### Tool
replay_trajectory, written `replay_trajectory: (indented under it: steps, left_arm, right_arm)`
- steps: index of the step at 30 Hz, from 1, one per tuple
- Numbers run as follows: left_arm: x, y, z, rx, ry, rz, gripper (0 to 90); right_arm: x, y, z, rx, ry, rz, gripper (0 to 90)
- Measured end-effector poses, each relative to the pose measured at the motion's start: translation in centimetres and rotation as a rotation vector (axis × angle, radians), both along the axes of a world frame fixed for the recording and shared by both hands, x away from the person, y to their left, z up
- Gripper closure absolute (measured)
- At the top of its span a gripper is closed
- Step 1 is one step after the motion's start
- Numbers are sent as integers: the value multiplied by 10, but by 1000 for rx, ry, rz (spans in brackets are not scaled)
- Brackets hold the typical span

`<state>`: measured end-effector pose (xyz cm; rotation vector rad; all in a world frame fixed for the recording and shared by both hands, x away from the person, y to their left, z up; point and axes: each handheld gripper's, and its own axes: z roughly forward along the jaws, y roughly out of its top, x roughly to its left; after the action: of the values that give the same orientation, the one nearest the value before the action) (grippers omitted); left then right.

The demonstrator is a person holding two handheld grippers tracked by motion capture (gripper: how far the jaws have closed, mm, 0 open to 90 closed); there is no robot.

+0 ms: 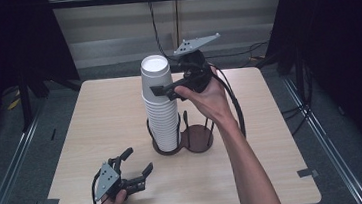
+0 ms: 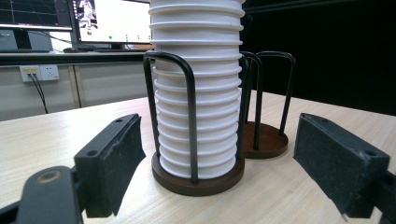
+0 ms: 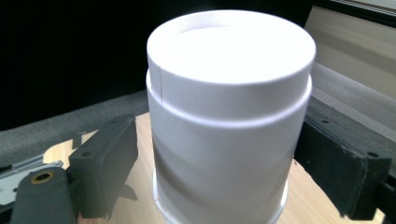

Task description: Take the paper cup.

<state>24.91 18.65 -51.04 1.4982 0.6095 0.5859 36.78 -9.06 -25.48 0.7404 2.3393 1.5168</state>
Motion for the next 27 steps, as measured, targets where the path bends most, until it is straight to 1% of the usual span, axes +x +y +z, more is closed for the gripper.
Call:
replay_trajectory:
  steps: [2, 8, 12, 16, 18, 20, 24, 27]
  left_arm:
    - [0, 0, 0, 0, 0, 0, 156]
    - [0, 0, 0, 0, 0, 0, 156]
    - [0, 0, 0, 0, 0, -1, 156]
    - [0, 0, 0, 0, 0, 0, 156]
    - [0, 0, 0, 0, 0, 1, 156]
    - [0, 0, 0, 0, 0, 0, 156]
    - [0, 0, 0, 0, 0, 1, 156]
    - [0, 0, 0, 0, 0, 0, 156]
  right_arm:
    - [1, 4, 3, -19, -4, -5, 127]
    - [7, 8, 8, -39, -4, -2, 140]
    - [10, 12, 10, -74, 0, 3, 158]
    - [11, 15, 12, -82, -2, 6, 165]
    - [12, 18, 12, -104, -4, 1, 165]
    - [11, 19, 13, -105, -6, 0, 166]
    - [14, 20, 12, -105, 8, 5, 176]
    - [12, 21, 14, -113, -10, -1, 187]
